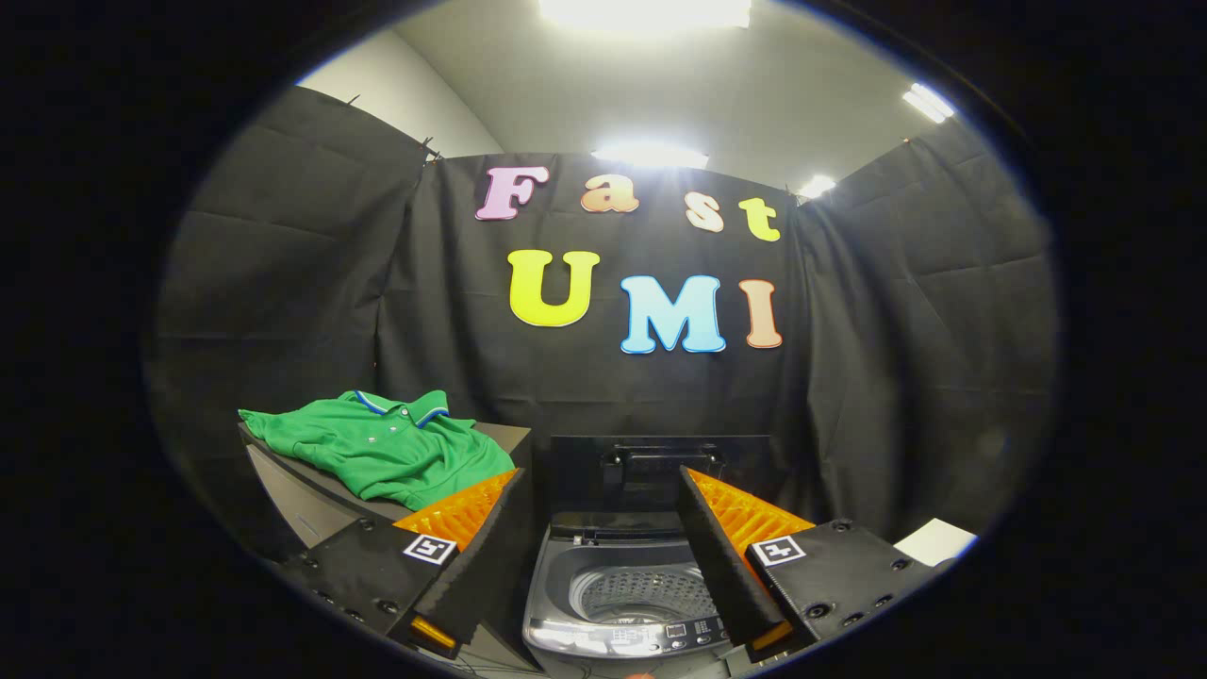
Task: Put the clothes into the washing machine and then close the washing machine lid.
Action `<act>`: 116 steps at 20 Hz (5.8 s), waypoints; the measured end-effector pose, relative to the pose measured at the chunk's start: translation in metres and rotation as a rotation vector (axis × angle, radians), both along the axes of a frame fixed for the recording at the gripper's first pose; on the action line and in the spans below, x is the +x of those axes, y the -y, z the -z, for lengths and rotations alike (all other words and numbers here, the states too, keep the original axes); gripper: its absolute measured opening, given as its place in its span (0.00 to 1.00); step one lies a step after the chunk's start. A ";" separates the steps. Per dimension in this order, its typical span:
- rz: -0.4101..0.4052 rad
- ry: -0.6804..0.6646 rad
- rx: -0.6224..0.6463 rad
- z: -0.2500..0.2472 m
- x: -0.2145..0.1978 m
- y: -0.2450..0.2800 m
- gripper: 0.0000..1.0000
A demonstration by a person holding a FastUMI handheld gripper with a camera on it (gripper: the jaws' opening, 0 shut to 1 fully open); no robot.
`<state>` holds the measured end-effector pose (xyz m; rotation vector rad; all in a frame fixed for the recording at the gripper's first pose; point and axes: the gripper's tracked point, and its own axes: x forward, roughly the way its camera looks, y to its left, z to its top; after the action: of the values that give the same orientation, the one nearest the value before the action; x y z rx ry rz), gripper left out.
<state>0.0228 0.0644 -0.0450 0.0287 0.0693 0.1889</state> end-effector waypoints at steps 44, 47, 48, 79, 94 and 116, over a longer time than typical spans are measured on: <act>-0.438 -0.555 -0.148 0.014 0.094 -0.319 0.98; -0.452 -0.628 -0.171 0.030 0.089 -0.322 0.98; -0.458 -0.651 -0.177 0.037 0.087 -0.322 0.98; -0.430 -0.548 0.193 -0.016 0.092 -0.298 0.01; -0.374 -0.406 0.248 -0.078 0.130 -0.178 0.01; -0.213 -0.391 0.305 -0.058 0.177 -0.001 0.01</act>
<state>0.1998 0.0649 0.0133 0.3639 0.4345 0.4038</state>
